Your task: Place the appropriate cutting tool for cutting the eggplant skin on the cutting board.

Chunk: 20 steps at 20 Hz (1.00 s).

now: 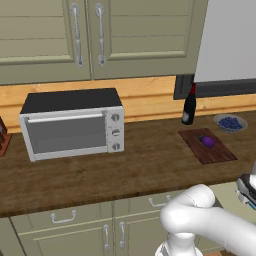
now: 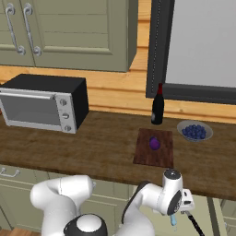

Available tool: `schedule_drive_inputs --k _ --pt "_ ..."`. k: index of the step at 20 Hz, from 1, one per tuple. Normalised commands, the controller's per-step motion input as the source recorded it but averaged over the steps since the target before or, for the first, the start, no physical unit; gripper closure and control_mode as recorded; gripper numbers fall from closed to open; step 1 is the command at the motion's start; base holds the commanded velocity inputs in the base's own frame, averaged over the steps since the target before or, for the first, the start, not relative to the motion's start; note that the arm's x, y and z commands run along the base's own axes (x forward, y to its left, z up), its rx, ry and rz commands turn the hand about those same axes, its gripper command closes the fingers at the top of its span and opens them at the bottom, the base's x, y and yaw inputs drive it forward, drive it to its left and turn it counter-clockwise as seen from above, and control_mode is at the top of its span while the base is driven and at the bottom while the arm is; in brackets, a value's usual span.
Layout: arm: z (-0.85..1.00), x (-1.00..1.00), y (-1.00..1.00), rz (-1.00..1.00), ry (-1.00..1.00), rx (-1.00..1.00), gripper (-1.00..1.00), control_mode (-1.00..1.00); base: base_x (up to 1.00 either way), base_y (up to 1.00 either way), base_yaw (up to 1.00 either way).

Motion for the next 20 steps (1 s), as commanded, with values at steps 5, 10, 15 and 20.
schedule_drive_inputs --k 5,10,15,20 --pt "-0.14 0.0 -0.02 0.0 0.0 0.0 -1.0 -1.0 0.0 0.0 0.0" --pt "-0.17 0.0 -0.04 0.0 0.0 0.0 -1.0 -1.0 0.0 0.0 0.0" --pt "-0.21 0.0 -0.05 0.0 0.0 0.0 1.0 -1.0 0.0 0.0 0.0" --pt "-0.32 0.0 -0.12 0.0 0.02 0.01 1.0 -1.0 0.0 0.0 0.0"
